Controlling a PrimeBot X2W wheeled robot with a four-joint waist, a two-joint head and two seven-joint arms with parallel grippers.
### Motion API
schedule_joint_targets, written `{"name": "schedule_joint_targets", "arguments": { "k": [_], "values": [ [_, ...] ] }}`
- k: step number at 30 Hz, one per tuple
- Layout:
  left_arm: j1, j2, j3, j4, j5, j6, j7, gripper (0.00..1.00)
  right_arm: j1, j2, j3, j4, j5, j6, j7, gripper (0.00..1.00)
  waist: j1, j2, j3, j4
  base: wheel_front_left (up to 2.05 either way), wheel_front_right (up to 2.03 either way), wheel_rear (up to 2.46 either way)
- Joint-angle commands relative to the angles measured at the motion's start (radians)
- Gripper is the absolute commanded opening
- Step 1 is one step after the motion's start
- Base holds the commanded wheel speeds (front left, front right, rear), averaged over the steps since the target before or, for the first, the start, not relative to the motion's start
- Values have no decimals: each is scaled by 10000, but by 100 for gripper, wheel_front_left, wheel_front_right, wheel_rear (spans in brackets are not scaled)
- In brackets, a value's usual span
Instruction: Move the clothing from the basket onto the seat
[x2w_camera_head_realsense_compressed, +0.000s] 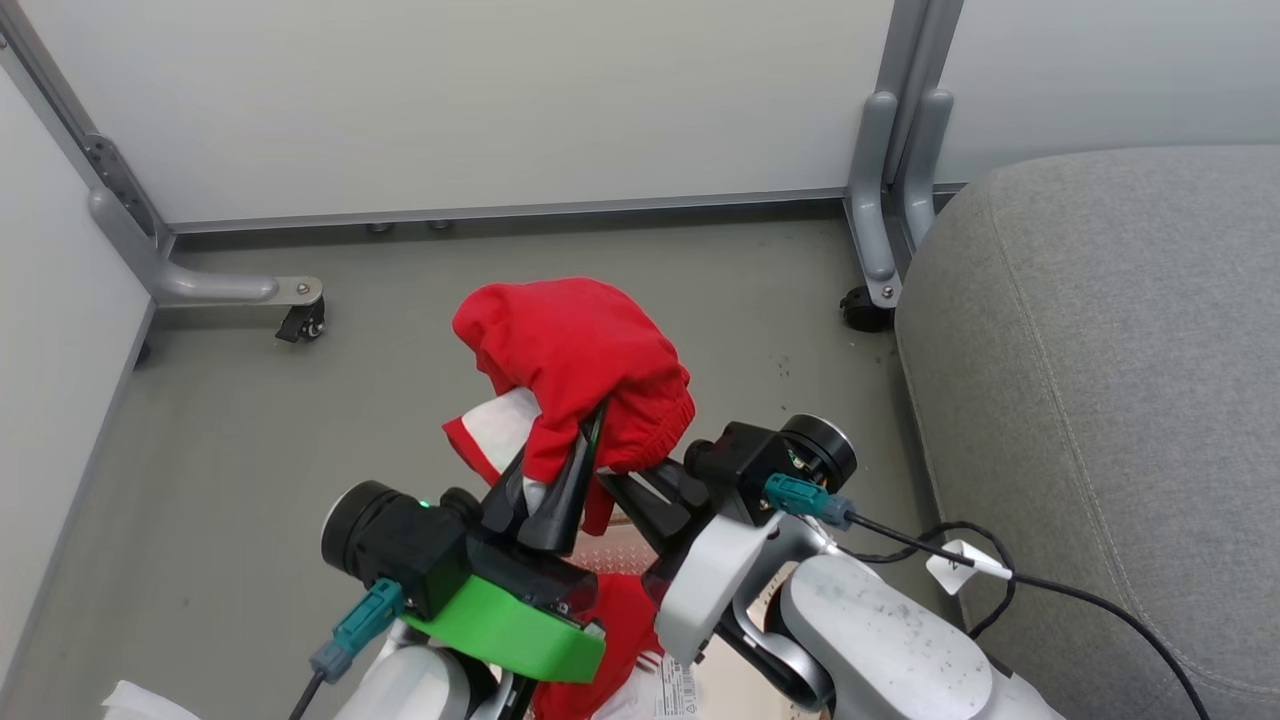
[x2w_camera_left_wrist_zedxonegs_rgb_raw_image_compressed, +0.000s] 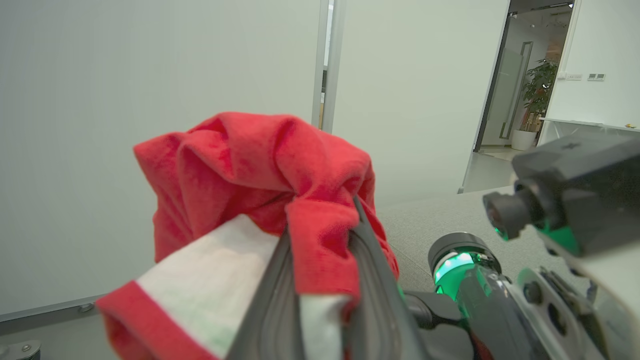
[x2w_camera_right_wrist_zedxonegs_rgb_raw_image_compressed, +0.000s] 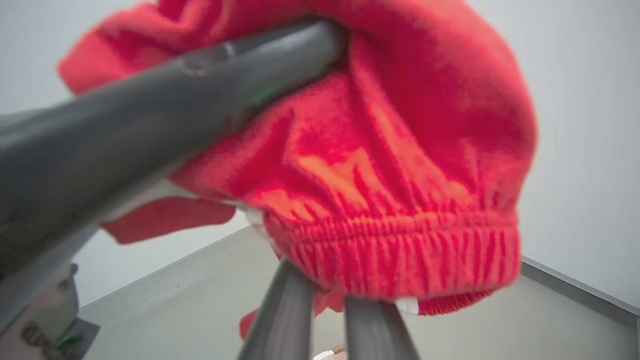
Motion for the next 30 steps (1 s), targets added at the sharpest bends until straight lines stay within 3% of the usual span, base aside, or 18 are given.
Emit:
{"name": "schedule_joint_targets", "arguments": {
  "k": [1, 4, 5, 6, 7, 20, 30],
  "values": [
    [-146, 65, -14, 7, -81, 35, -20, 0, -110, -7, -5, 22, 67, 1, -84, 0, 0, 0, 5, 7, 0, 0, 0],
    [-162, 80, -33, 32, -81, 60, 62, 0, -107, -7, -25, 20, 63, 1, -88, 0, 0, 0, 14, 21, 0, 0, 0],
    [-150, 65, -15, 53, -109, 114, 88, 31, -109, -7, -36, 21, 56, 1, -97, 0, 0, 0, 15, 28, 0, 0, 0],
    [-145, 83, -36, 91, -113, 140, 198, 80, -122, -7, -52, 26, 39, 1, -106, 0, 0, 0, 16, 35, 0, 0, 0],
    [-163, 88, -27, 65, -86, 158, 192, 100, -135, -7, -71, 30, 27, 1, -110, 0, 0, 0, 18, 39, 0, 0, 0],
    [403, 780, -242, -301, 428, 563, 735, 100, -285, -9, -547, 283, -286, 1, -185, 0, 0, 0, 113, 159, 0, 0, 0],
    [1074, 1190, -696, -227, 478, 532, 1255, 100, -36, -9, -864, 617, -476, 1, -179, 0, 0, 0, 139, 308, 0, 0, 0]
  ]
}}
